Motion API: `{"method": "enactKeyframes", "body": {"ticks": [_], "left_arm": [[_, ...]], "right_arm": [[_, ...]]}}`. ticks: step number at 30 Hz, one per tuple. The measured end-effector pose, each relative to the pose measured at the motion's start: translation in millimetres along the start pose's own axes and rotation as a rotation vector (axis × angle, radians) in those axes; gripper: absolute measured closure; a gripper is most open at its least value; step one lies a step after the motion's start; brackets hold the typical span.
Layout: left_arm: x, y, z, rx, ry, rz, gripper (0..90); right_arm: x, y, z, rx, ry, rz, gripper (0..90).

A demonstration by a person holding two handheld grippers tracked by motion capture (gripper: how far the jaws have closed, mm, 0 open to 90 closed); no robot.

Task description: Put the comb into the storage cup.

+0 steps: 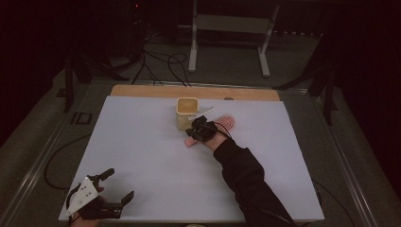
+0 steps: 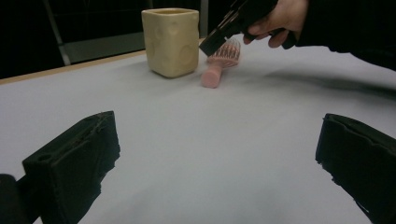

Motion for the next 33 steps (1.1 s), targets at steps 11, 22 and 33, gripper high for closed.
{"method": "enactKeyframes", "body": {"ticks": [11,22,33], "left_arm": [[0.6,1.2,0.4,0.011,-0.010,0.001,0.4],[0.6,1.9,1.4,0.015,-0.007,-0.001,0.4],[1.4,2.0,1.7,0.020,-0.003,-0.007,0.4]], "right_arm": [[4.3,22.3,-4.3,0.018,-0.039,-0.059,90.0],[8.6,33.3,-9.1,0.036,-0.075,-0.108,90.0],[15.8,33.0,-11.9,0.038,-0.086,-0.159,90.0]]}}
Point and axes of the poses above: each handheld gripper's, and its own axes: y roughly forward along the jaws, x roughly out of its underside, z roughly to its right, the point moved 5 cm from there along y, roughly forward along the jaws, and after that the axes turned 15 degrees about z, right-handed, at the moved point
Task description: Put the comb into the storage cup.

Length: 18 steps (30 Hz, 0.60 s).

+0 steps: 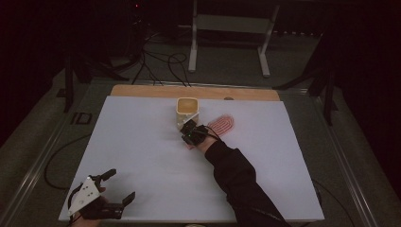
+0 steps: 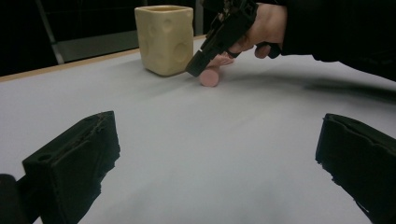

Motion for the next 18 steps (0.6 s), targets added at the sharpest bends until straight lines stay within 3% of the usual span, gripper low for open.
{"method": "enactKeyframes", "body": {"ticks": [18], "left_arm": [[0.7,1.0,0.2,-0.002,0.003,-0.007,0.4]], "right_arm": [[20.9,-24.9,-11.3,-0.006,-0.031,-0.041,90.0]]}}
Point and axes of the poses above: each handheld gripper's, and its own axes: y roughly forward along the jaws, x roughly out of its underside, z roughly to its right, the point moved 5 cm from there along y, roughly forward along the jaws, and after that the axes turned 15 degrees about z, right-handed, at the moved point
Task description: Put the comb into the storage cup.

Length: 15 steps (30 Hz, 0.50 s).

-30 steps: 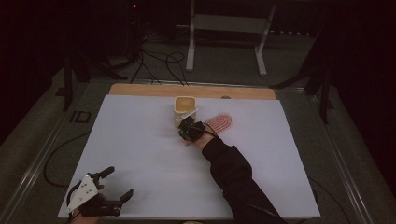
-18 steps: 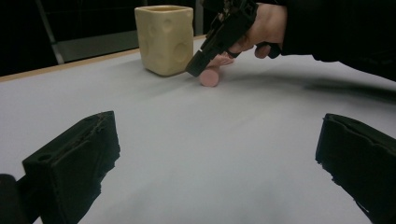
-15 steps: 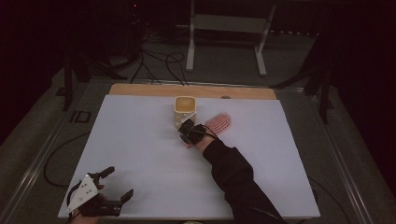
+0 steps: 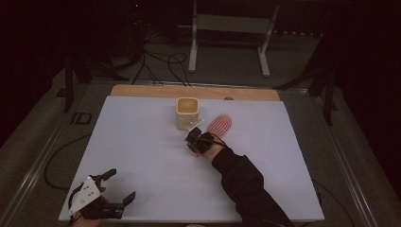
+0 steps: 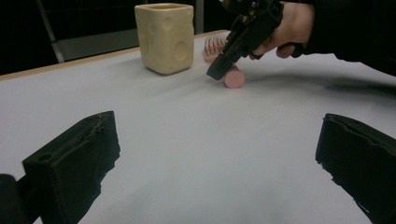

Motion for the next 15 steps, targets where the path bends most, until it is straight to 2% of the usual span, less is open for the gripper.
{"method": "enactKeyframes", "body": {"ticks": [5,15], "left_arm": [[0.0,-0.1,-0.1,-0.002,0.002,-0.002,0.4],[0.3,-0.1,0.2,-0.004,0.003,-0.005,0.4]], "right_arm": [[8.5,-7.2,1.6,-0.006,0.014,-0.008,90.0],[31.8,-32.4,4.9,0.012,0.027,-0.006,90.0]]}}
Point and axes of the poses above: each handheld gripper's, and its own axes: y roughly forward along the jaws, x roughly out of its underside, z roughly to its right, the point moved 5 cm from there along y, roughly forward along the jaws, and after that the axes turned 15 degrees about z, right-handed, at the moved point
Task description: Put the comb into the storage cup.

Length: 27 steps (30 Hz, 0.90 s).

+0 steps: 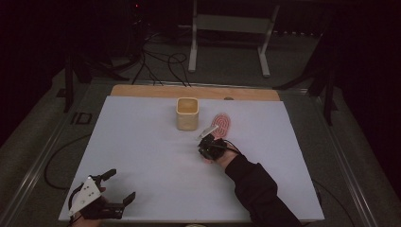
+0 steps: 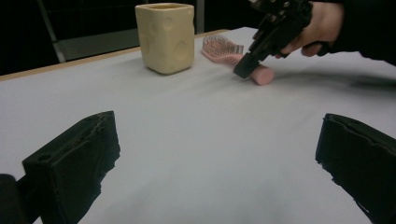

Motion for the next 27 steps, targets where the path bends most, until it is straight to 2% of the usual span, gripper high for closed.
{"method": "enactKeyframes", "body": {"ticks": [8,17,20,27], "left_arm": [[-0.1,0.9,0.1,0.000,0.000,0.000,0.4],[0.4,1.2,0.1,0.001,-0.001,-0.003,0.4],[0.4,1.4,-0.1,-0.002,-0.004,-0.002,0.4],[0.7,1.6,-0.2,-0.001,0.000,-0.005,0.4]], "right_arm": [[18.3,-20.0,11.4,0.024,0.014,-0.018,90.0],[38.3,-41.5,23.9,0.045,0.058,-0.024,90.0],[44.0,-46.8,29.4,0.052,0.077,-0.020,90.0],[53.6,-58.1,40.3,0.071,0.087,-0.033,90.0]]}}
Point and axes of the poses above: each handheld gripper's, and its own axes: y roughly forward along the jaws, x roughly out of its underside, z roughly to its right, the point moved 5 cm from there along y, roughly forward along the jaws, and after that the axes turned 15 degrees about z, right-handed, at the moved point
